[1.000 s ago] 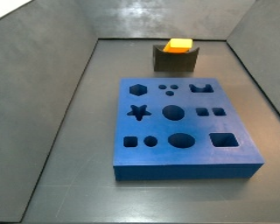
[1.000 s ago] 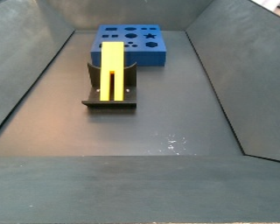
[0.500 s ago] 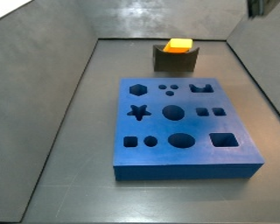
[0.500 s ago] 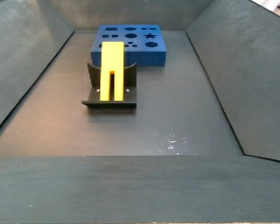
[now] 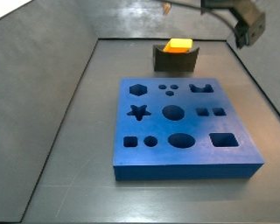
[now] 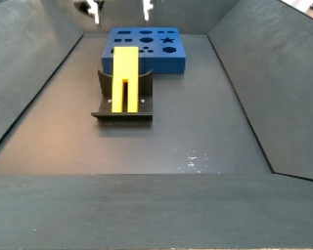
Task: Pick up the double-square object. Move up. Place the double-square object on the fixture. Regrasp the double-square object. Move to above the board. Insert the double-square object.
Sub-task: Regrasp the double-square object.
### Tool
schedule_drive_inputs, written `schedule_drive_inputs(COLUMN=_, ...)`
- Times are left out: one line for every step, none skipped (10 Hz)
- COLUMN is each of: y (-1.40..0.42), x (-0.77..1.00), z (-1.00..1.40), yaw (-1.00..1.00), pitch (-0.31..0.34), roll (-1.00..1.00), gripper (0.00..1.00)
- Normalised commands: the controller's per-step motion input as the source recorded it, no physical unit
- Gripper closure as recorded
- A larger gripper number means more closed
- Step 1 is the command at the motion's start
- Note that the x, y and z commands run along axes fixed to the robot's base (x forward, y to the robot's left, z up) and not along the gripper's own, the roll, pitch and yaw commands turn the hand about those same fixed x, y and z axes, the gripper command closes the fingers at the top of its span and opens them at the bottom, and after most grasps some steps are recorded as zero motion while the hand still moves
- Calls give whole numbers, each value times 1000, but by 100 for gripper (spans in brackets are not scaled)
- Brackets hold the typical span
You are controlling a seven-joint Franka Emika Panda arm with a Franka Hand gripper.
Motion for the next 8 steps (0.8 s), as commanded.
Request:
schedule_drive_inputs(y=20, x=98, z=-1000, yaw=19, pitch=-111, roll=77, gripper=0)
schedule_drive_inputs(y=13, x=102, z=-1000, yaw=-10, pitch=-97, roll=77, gripper=0)
schedule_drive_inputs(y=12, x=105, z=-1000, yaw=-21, pitch=-86, roll=77, gripper=0)
schedule_drive_inputs(y=9, x=95, z=-858, yaw=-35, pitch=-63, roll=71, gripper=0)
schedule_drive_inputs(y=5, x=83, z=-730, yaw=-42, pitch=-40, roll=69, gripper=0)
schedule_drive_inputs(y=2, x=74, z=-605, yaw=-40, pitch=-21, roll=71, gripper=0)
schedule_drive_inputs(y=0, x=75, z=-443, yaw=-29, pitch=-5, roll=67, gripper=0)
schedule_drive_inputs(y=1, x=74, z=-330, yaw=-15, pitch=8, roll=69, gripper=0)
